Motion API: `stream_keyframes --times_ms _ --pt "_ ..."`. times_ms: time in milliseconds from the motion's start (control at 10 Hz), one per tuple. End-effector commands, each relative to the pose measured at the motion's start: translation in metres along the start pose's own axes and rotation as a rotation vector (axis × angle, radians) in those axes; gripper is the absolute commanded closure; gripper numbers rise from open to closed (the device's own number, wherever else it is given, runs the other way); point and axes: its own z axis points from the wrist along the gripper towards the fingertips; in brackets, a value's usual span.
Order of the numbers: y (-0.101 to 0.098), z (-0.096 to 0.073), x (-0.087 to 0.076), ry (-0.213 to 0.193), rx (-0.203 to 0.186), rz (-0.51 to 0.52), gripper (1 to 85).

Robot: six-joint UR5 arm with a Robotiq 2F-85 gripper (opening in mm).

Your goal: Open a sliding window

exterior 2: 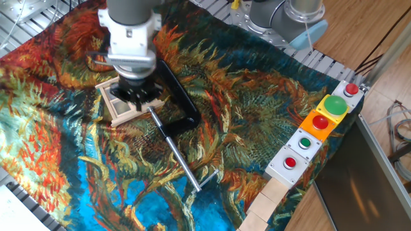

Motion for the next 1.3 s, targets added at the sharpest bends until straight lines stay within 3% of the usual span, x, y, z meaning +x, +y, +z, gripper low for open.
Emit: stream_keyframes --times_ms 0,100,300,400,500,700,900,1200 --pt "0.038 -0.019 -0.045 0.016 -0.015 0.071 84.3" --pt "0.033 -0.017 -0.041 0.030 0.004 0.073 84.3" --pt "0.041 -0.018 -0.041 0.028 -0.027 0.102 84.3" --pt "0.046 -0.018 -0.048 0.004 -0.046 0.114 84.3" --pt "0.059 -0.022 -0.066 -0.039 -0.074 0.170 84.3" --pt "0.069 -0.034 -0.092 -0.021 -0.063 0.226 84.3" --pt "0.068 -0.034 -0.091 -0.017 -0.069 0.242 84.3" --pt "0.059 -0.028 -0.092 -0.011 -0.046 0.232 84.3"
